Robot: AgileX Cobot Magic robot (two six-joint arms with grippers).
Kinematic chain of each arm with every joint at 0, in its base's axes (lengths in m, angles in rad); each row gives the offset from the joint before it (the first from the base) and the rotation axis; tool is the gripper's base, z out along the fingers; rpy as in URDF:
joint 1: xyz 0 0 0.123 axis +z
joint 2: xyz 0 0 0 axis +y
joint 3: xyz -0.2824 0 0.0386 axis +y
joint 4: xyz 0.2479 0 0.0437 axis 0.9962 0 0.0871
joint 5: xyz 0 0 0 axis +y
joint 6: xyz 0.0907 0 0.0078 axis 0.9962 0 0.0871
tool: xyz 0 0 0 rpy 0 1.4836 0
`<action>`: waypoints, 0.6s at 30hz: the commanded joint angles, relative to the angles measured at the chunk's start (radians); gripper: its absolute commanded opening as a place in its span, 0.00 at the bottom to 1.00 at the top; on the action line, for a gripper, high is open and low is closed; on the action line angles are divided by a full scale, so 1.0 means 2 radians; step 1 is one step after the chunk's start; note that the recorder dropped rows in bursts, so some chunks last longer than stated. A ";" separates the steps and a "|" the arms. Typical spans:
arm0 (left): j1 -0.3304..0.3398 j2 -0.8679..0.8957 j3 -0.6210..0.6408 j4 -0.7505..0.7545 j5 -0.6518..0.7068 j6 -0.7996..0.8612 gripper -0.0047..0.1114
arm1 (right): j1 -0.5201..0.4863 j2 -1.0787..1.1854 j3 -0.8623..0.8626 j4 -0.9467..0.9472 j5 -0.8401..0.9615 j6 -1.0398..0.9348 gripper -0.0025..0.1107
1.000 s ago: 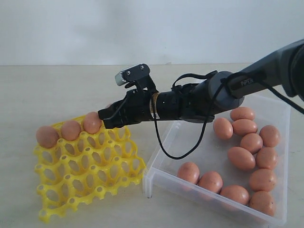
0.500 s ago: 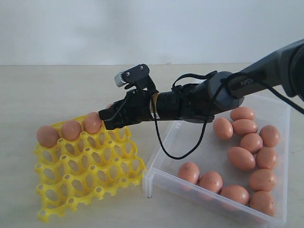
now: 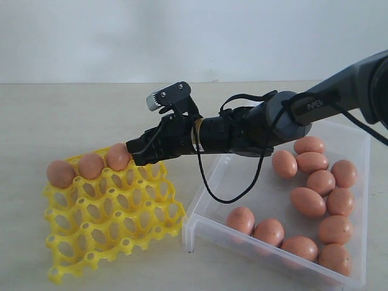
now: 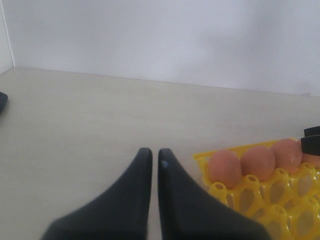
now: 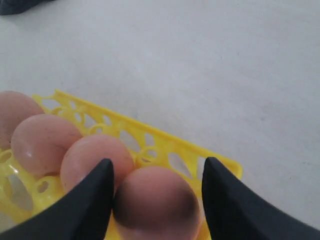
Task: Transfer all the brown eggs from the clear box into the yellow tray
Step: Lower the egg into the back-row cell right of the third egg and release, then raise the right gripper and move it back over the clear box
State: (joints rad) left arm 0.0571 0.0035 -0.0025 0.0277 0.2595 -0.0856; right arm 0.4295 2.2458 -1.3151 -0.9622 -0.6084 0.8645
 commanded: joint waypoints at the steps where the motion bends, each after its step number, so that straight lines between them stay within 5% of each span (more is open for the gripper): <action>1: 0.001 -0.002 0.001 0.001 -0.005 0.000 0.08 | 0.000 -0.002 -0.002 0.009 -0.009 -0.005 0.43; 10: 0.001 -0.002 0.001 0.001 -0.005 0.000 0.08 | 0.000 -0.044 -0.002 0.005 -0.004 0.062 0.43; 18: 0.001 -0.002 0.001 0.001 -0.005 0.000 0.08 | 0.000 -0.138 -0.002 -0.244 0.000 0.266 0.43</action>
State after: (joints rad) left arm 0.0571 0.0035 -0.0025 0.0277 0.2595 -0.0856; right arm 0.4295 2.0286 -1.3151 -1.2810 -0.6062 1.2965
